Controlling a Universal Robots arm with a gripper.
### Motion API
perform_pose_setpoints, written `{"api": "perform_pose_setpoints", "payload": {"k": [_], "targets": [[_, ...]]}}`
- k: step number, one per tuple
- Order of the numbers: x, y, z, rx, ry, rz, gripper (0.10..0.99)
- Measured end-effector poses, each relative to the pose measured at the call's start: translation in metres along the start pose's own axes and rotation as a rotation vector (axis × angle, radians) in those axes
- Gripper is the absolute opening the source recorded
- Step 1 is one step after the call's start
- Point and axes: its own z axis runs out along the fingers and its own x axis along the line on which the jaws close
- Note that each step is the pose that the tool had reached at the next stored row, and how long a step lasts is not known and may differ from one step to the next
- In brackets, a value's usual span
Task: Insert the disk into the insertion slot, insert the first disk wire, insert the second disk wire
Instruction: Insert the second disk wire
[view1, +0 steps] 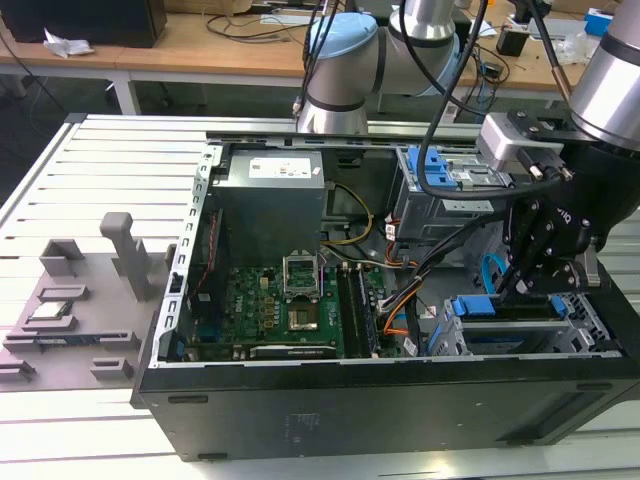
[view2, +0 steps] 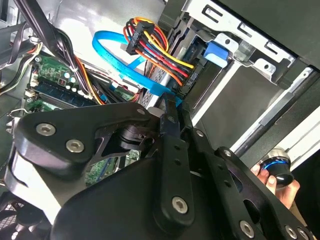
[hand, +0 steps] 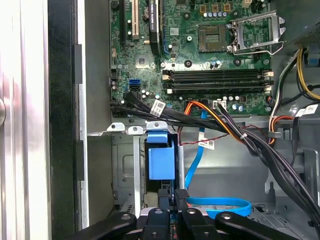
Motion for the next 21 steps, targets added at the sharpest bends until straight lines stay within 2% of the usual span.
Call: {"api": "perform_pose_setpoints", "payload": {"k": [5,6,7,11,13,14,15,18,19,21], "targets": [[-0.0001,-0.0001,0.0006,0.000,-0.0011,0.000,0.161],[-0.0001,-0.0001,0.0006,0.000,-0.0010,0.000,0.169],[-0.0001,-0.0001,0.0006,0.000,-0.0009,0.000,0.235],[-0.0001,0.0001,-0.0030,0.000,-0.0009,0.000,0.235],[-0.0009,0.0003,-0.0092,0.000,-0.0007,0.000,0.235],[-0.0019,0.0006,-0.0150,0.000,-0.0005,0.000,0.235],[-0.0036,0.0010,-0.0240,0.000,-0.0007,0.000,0.235],[-0.0093,0.0016,-0.0352,0.000,-0.0006,0.000,0.224],[-0.0113,0.0019,-0.0403,0.000,-0.0005,0.000,0.106],[-0.0132,0.0022,-0.0454,0.000,-0.0006,0.000,0.106]]}}
